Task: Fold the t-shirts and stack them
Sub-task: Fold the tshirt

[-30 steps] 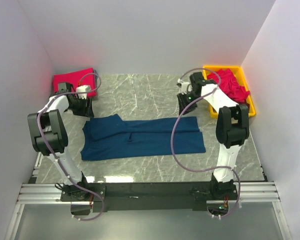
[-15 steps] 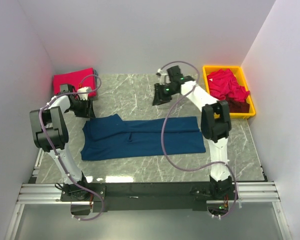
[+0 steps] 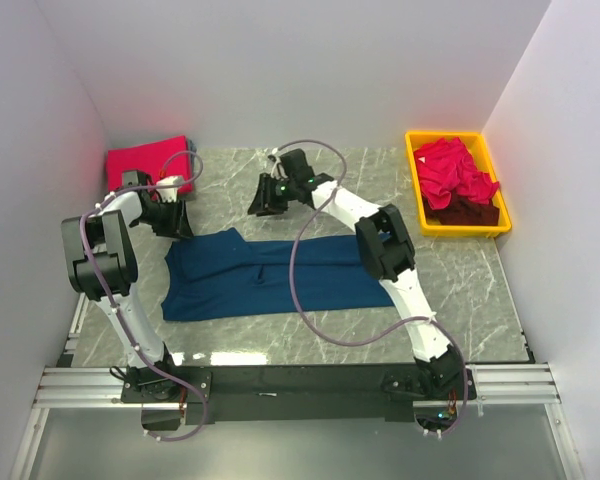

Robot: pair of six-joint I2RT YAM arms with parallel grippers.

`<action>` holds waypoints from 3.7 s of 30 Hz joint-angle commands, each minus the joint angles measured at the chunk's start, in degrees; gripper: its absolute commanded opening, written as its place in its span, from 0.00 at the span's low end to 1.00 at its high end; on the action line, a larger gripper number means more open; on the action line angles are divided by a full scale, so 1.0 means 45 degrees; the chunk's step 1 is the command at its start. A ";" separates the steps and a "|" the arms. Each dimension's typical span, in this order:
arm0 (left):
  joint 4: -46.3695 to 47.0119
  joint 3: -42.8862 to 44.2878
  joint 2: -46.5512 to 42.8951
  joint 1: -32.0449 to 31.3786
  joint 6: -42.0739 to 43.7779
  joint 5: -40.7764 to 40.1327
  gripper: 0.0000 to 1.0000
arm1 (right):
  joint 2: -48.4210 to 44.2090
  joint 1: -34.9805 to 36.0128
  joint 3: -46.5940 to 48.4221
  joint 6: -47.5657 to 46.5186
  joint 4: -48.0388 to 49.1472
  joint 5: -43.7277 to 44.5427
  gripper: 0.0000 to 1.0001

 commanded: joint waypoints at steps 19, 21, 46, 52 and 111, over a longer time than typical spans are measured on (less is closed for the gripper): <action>0.0238 -0.0319 -0.0198 0.0002 0.0014 0.0422 0.45 | 0.1337 0.1608 0.0355 0.2149 0.1881 0.1052 0.47; 0.0258 -0.0280 -0.0139 0.0002 -0.0025 0.0481 0.44 | 0.1415 0.1608 0.0335 0.2149 0.1920 0.0994 0.47; -0.0113 0.0658 0.0272 0.0002 -0.0259 0.0948 0.19 | 0.1788 0.1472 0.0570 0.2481 0.3033 -0.0743 0.00; -0.0054 0.0560 -0.0860 0.0022 -0.0338 0.1652 0.01 | 0.0090 0.1295 -0.0172 0.1605 0.2761 -0.1058 0.00; -0.3181 -0.5808 -0.7855 0.0002 0.5034 0.0891 0.01 | -0.6006 0.3014 -0.9002 0.0060 0.3404 -0.1099 0.00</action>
